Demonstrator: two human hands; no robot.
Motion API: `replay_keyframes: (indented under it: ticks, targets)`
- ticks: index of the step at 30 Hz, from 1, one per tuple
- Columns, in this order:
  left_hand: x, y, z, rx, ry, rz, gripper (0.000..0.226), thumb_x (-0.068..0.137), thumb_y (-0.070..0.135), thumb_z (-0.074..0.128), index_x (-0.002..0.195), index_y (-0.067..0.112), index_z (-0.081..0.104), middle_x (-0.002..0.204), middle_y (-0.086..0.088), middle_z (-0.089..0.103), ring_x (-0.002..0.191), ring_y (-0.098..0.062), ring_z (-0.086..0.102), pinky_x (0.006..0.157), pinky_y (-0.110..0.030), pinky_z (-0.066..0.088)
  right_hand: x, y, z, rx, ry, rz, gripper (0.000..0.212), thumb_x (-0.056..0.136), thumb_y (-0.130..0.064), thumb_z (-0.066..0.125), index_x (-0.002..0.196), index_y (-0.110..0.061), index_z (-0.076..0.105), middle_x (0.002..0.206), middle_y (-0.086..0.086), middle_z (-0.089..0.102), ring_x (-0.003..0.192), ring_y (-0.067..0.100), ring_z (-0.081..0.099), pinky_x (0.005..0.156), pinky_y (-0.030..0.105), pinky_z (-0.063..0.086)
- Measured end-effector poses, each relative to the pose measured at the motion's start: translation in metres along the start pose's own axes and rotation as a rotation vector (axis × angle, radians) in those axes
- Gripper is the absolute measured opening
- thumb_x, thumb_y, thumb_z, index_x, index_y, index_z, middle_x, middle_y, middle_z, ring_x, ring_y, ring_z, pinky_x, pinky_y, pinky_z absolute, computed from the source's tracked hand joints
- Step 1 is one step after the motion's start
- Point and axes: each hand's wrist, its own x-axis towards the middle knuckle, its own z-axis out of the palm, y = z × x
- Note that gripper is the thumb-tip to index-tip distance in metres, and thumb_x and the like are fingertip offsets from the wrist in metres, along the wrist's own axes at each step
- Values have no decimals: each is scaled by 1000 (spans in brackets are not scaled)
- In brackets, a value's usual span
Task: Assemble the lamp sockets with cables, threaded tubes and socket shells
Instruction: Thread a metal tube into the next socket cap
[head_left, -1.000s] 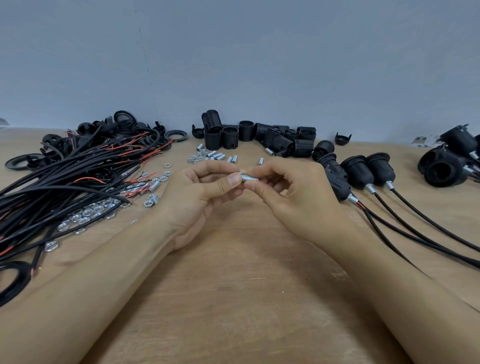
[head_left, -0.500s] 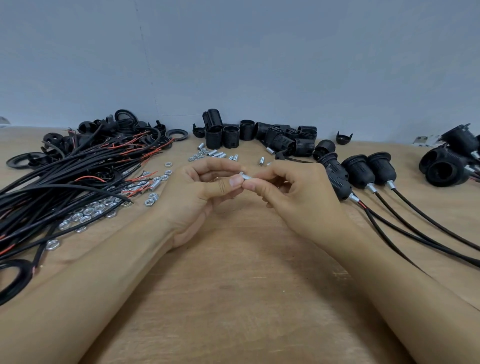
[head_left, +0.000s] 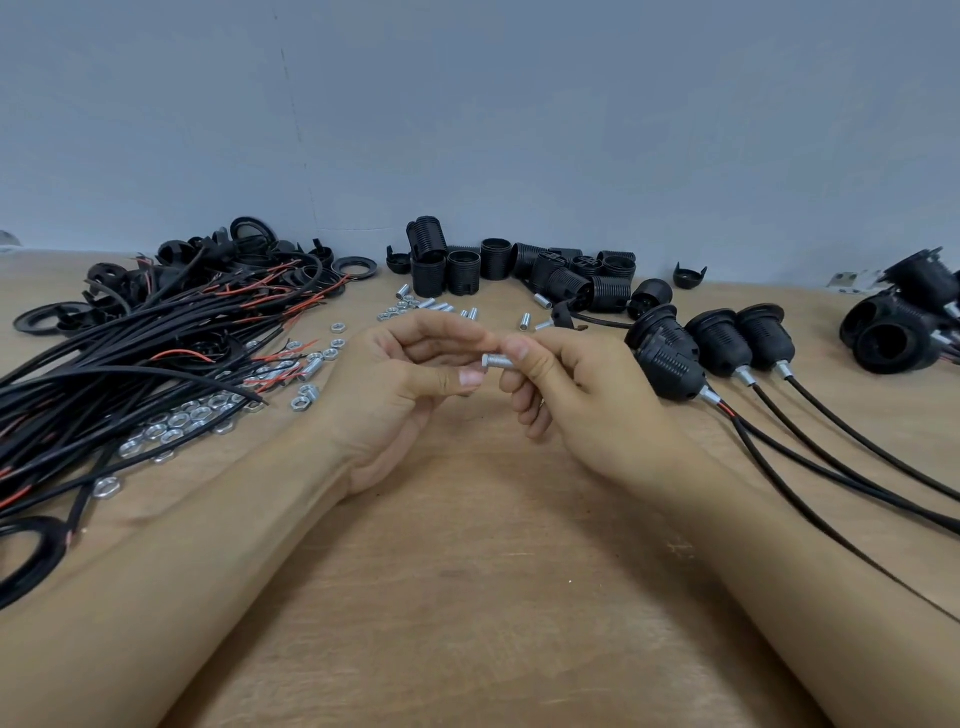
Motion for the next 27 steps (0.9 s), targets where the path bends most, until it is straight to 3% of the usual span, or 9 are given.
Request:
replay_keyframes:
  ticks: [4,7,9,13,17,21,25,27]
  targets:
    - [0,3,-2,-116,4,4,38,65,-17,55,84,10,75,100,-17,74,104,-26,70,91,-32,56,1,-2,0,19,51,17,36,100,-33,50,76,-11,66,61,0,61,53,12,59,51,26,54]
    - [0,2,-1,74,33,11,52,63,-11,55,111,7,66,114,-17,71,113,-28,66,98,-38,51,1,0,-1,-6,66,19,35,100,-33,51,74,-14,66,60,-3,60,53,9,57,50,24,52]
    - [-2,0,2,147,20,18,58,61,-6,53,118,7,61,112,-17,72,116,-30,64,100,-40,47,1,0,-1,-18,76,23,32,100,-32,51,74,-20,65,59,-7,59,53,8,57,50,25,53]
    - [-3,5,1,115,57,132,47,63,-4,47,105,8,65,85,-11,76,109,-26,66,95,-37,49,3,1,-2,-25,113,32,38,100,-33,52,74,-10,65,59,-2,59,53,10,57,50,27,54]
    - [-5,4,5,272,17,113,59,60,0,53,117,14,62,108,-9,75,115,-24,63,90,-34,49,4,1,-1,-10,113,46,40,100,-34,51,74,-6,65,59,1,59,51,10,56,48,25,53]
    - [-5,4,3,243,57,179,48,65,0,49,108,12,65,79,-9,75,108,-27,65,96,-39,47,4,2,-2,-10,123,47,41,101,-33,51,74,-4,65,59,4,58,50,11,55,47,24,52]
    - [-5,3,5,296,14,108,60,61,2,52,119,13,61,107,-9,75,117,-24,62,93,-35,47,4,2,-1,-5,109,45,40,101,-32,51,72,-7,64,58,1,58,50,11,55,46,24,52]
    - [-6,3,5,288,15,137,55,63,2,50,116,11,63,89,-9,76,111,-26,65,93,-34,47,4,2,-1,2,117,46,40,101,-31,51,72,-6,64,58,1,57,49,11,54,45,23,51]
